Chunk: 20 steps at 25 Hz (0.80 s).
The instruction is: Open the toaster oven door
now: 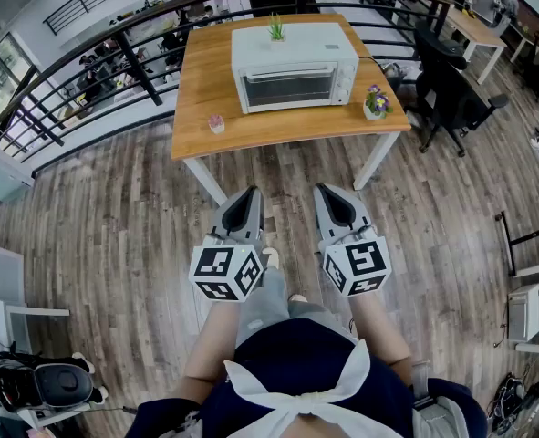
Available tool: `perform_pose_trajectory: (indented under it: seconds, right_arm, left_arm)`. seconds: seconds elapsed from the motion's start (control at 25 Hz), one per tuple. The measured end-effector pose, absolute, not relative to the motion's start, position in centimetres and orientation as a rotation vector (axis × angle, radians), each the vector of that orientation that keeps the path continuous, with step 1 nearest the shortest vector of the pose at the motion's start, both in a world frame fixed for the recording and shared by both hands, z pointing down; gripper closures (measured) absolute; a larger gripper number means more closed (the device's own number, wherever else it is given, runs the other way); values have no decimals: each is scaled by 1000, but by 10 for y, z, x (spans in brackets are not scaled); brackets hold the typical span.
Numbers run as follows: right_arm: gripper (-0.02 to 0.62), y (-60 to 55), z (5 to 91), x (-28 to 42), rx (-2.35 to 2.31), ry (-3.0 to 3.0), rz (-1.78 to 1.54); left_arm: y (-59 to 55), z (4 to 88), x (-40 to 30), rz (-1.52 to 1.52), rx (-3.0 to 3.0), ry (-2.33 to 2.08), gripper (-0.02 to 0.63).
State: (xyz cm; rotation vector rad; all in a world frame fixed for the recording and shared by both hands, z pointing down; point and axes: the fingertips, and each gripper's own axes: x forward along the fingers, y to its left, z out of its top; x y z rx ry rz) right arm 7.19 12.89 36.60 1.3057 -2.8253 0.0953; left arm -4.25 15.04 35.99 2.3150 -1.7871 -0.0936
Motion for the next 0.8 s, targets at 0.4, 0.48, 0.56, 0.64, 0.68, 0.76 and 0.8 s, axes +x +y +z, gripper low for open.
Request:
perform_pose_trajectory:
  seconds: [0.4, 0.48, 0.56, 0.64, 0.68, 0.76, 0.8]
  right_arm:
    - [592, 110, 362, 69, 1338, -2814, 96]
    - [591, 101, 363, 67, 1339, -2808, 99]
    - [591, 91, 363, 64, 1341, -2802, 94]
    - [591, 81, 361, 60, 1344, -2795, 75]
    - [591, 75, 360, 59, 1345, -2792, 65]
    - [590, 62, 357, 56, 1344, -2790, 47]
    - [589, 56, 355, 55, 1344, -2791, 37]
  left_arm:
    - [136, 358, -49, -69, 2334, -1772, 583]
    - [128, 359, -52, -66, 2332, -1768, 583]
    - [118, 358, -57, -62, 2335, -1765, 583]
    - [105, 357, -62, -43, 2341, -1778, 583]
    - [98, 356, -64, -24, 2347, -1794, 583]
    - [84, 353, -67, 11, 2364, -1824, 583]
    - [78, 351, -69, 19, 2372, -1832, 583]
